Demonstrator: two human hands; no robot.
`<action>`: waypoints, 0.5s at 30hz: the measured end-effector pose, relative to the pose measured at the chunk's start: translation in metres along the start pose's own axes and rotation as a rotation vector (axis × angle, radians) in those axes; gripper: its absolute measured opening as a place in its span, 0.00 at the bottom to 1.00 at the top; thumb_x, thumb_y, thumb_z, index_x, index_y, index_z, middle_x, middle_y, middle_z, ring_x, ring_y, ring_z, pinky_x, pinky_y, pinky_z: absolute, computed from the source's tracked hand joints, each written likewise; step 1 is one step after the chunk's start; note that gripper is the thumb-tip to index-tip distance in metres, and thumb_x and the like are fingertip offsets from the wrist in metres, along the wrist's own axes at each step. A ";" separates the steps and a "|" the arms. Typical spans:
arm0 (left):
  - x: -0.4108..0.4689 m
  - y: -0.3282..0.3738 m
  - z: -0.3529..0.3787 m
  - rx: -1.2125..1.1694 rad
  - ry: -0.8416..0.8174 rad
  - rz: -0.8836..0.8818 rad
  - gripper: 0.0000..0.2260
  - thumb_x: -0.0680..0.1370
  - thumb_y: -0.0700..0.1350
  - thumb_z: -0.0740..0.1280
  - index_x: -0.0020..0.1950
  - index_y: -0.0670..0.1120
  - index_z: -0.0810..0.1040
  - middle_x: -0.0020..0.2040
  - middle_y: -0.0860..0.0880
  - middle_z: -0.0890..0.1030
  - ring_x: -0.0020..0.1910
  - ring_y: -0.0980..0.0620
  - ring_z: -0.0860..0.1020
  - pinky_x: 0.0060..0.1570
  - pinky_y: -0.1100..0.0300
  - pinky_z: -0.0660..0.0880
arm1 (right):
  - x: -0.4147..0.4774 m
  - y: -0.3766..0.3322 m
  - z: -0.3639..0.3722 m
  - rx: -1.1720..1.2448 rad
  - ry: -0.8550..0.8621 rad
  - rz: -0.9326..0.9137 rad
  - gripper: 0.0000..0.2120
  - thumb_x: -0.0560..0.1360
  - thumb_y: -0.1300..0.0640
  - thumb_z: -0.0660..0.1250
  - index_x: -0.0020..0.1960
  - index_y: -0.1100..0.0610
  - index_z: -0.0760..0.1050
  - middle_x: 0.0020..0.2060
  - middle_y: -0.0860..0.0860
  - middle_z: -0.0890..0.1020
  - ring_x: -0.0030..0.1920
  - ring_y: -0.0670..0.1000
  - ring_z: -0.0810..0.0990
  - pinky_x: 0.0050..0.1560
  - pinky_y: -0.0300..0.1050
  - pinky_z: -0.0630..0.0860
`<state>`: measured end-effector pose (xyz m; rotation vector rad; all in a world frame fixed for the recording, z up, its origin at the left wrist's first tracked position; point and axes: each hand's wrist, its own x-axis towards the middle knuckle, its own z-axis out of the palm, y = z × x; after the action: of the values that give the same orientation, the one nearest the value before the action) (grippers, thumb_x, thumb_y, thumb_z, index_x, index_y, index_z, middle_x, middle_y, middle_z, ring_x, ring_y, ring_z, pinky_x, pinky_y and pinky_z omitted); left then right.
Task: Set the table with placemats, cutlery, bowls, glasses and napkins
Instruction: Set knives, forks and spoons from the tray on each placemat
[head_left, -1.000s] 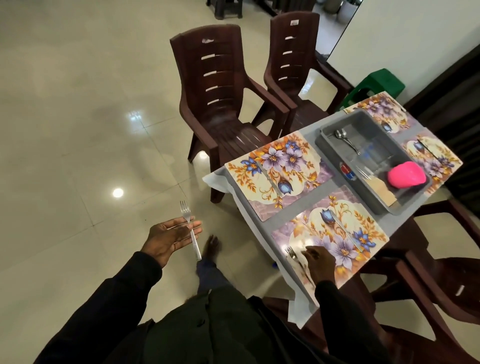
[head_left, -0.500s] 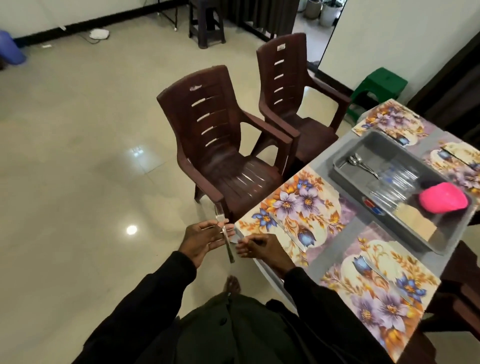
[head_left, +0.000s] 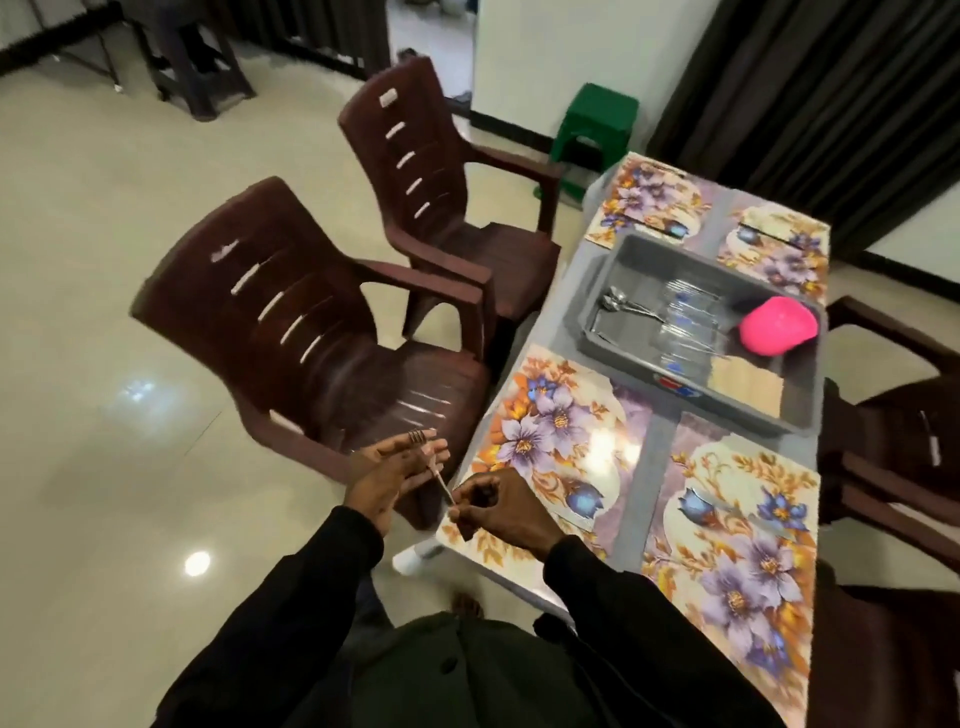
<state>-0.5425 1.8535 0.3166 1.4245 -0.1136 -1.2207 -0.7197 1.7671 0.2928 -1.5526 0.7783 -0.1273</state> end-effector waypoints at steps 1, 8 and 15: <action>0.013 0.005 0.003 0.030 -0.037 -0.015 0.11 0.78 0.33 0.70 0.60 0.35 0.81 0.55 0.38 0.85 0.57 0.40 0.84 0.62 0.45 0.79 | 0.008 -0.002 0.000 -0.002 0.049 0.008 0.05 0.76 0.58 0.75 0.46 0.60 0.85 0.36 0.53 0.86 0.37 0.50 0.85 0.43 0.48 0.83; 0.085 0.055 0.022 0.210 -0.292 -0.076 0.09 0.77 0.32 0.71 0.57 0.36 0.83 0.52 0.38 0.86 0.48 0.46 0.86 0.46 0.57 0.84 | 0.054 -0.028 0.011 0.100 0.421 0.072 0.02 0.76 0.61 0.74 0.45 0.60 0.85 0.36 0.49 0.86 0.36 0.50 0.84 0.39 0.46 0.83; 0.141 0.098 -0.004 0.316 -0.441 -0.100 0.12 0.77 0.34 0.71 0.60 0.36 0.81 0.53 0.39 0.86 0.54 0.40 0.85 0.54 0.53 0.83 | 0.078 -0.020 -0.011 0.392 0.835 0.273 0.10 0.75 0.71 0.71 0.40 0.58 0.85 0.34 0.53 0.85 0.35 0.52 0.81 0.40 0.45 0.80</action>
<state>-0.4221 1.7313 0.3092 1.4164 -0.5657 -1.6408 -0.6582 1.7144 0.2851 -0.9759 1.5043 -0.7119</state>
